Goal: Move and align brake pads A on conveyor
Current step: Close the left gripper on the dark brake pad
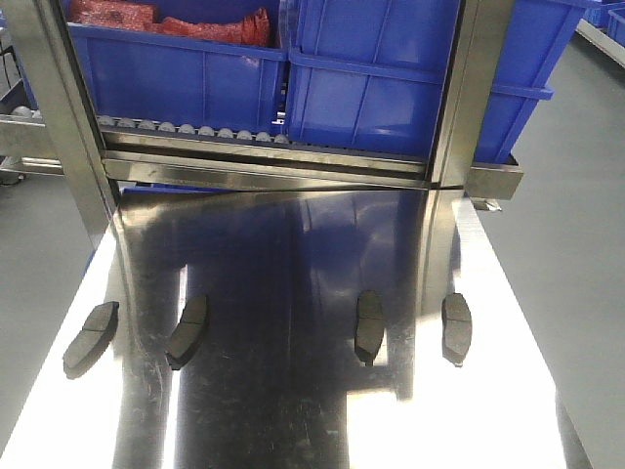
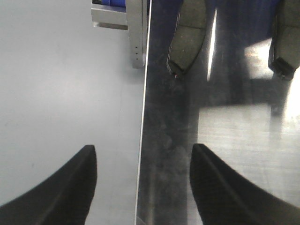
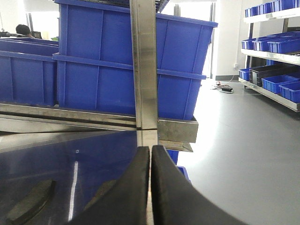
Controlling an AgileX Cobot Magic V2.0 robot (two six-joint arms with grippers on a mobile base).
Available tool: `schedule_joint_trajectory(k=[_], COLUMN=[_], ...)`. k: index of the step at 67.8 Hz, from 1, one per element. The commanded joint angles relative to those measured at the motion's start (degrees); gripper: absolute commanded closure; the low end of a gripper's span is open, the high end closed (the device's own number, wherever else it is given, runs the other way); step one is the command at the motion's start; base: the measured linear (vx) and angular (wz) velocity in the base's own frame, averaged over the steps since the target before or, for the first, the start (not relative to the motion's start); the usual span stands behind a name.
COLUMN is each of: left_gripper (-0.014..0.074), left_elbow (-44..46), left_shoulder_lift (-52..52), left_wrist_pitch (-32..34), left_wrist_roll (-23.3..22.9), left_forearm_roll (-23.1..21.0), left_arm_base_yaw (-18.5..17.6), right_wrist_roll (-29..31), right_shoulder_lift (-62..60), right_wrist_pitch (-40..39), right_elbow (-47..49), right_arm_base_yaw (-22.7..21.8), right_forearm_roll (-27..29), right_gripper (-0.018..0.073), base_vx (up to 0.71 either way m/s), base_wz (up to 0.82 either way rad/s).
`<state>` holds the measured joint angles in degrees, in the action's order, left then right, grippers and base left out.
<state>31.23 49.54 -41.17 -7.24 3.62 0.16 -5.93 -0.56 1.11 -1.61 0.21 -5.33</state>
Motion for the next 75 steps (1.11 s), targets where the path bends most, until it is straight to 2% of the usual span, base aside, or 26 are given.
schedule_joint_trajectory(k=[1,13,24,41,49,58,75], left_gripper=[0.016,0.0159,0.0138,0.0028,0.0024,0.0024,0.0026], left_elbow=[3.58,13.55,22.33,32.36,35.67,37.66,38.28], left_shoulder_lift=[0.95,9.54,20.81,36.53,41.7,45.46,49.63], left_wrist_pitch=[3.58,-2.02,-5.95,-9.12,-9.8,-9.84,-7.11], left_wrist_roll=[2.62,14.78,20.75,18.32,17.95,15.22,15.15], left_forearm_roll=[-0.33,-4.95,-11.58,-10.88,-9.76,-7.6,-7.81], left_arm_base_yaw=[-0.03,-0.08,-0.75,-3.2,-3.57,-3.57,-3.57], right_wrist_roll=[0.08,0.08,0.08,0.08,0.08,0.08,0.08], right_shoulder_lift=[-0.79,-0.79,-0.79,-0.79,-0.79,-0.79,-0.79], right_wrist_pitch=[-4.39,-4.39,-4.39,-4.39,-4.39,-4.39,-4.52], right_elbow=[-0.67,-0.67,-0.67,-0.67,-0.67,-0.67,-0.67], right_arm_base_yaw=[-0.12,-0.12,-0.12,-0.12,-0.12,-0.12,-0.21], right_forearm_roll=[-0.17,-0.17,-0.17,-0.17,-0.17,-0.17,-0.17], right_gripper=[0.0571,0.0571,0.0571,0.0571,0.0571,0.0571,0.0571], base_vx=[0.0,0.0,0.0,0.0,0.0,0.0,0.0], base_wz=[0.0,0.0,0.0,0.0,0.0,0.0,0.0])
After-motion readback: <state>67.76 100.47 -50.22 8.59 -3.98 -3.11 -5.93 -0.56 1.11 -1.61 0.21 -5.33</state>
